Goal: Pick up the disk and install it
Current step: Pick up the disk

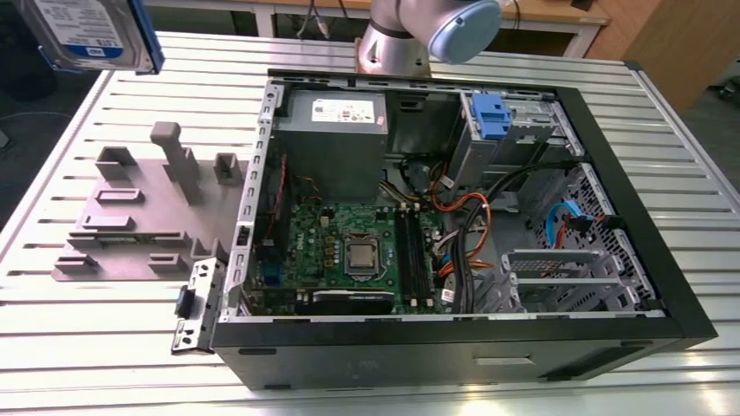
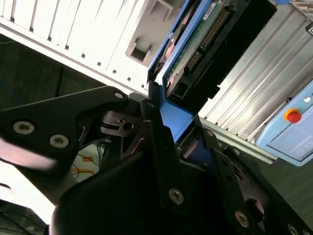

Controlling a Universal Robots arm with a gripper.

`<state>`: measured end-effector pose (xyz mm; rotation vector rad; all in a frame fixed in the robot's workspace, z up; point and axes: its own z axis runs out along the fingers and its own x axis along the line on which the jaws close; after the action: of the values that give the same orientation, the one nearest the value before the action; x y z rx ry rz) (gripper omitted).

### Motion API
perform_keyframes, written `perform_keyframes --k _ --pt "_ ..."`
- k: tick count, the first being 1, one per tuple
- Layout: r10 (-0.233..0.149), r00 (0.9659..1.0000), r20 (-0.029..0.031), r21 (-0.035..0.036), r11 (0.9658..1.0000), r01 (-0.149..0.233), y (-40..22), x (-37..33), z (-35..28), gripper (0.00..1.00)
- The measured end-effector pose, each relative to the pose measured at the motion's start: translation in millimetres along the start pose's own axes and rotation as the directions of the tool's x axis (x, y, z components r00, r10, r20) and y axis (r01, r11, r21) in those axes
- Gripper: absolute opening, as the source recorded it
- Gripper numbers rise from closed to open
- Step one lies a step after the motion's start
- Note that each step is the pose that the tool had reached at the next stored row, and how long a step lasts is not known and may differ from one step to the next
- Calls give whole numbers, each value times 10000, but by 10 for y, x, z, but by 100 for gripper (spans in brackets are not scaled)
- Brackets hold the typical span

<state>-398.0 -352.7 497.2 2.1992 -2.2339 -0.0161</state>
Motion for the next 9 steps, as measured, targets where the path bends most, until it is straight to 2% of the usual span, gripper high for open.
perform_keyframes --k 6,7,9 --pt "0 10000 0 -1 10000 0 -272 2 5 36" --pt "1 10000 -1 -1 10000 -1 -307 7 6 36" --pt "0 10000 2 2 10000 0 -313 72 10 36"
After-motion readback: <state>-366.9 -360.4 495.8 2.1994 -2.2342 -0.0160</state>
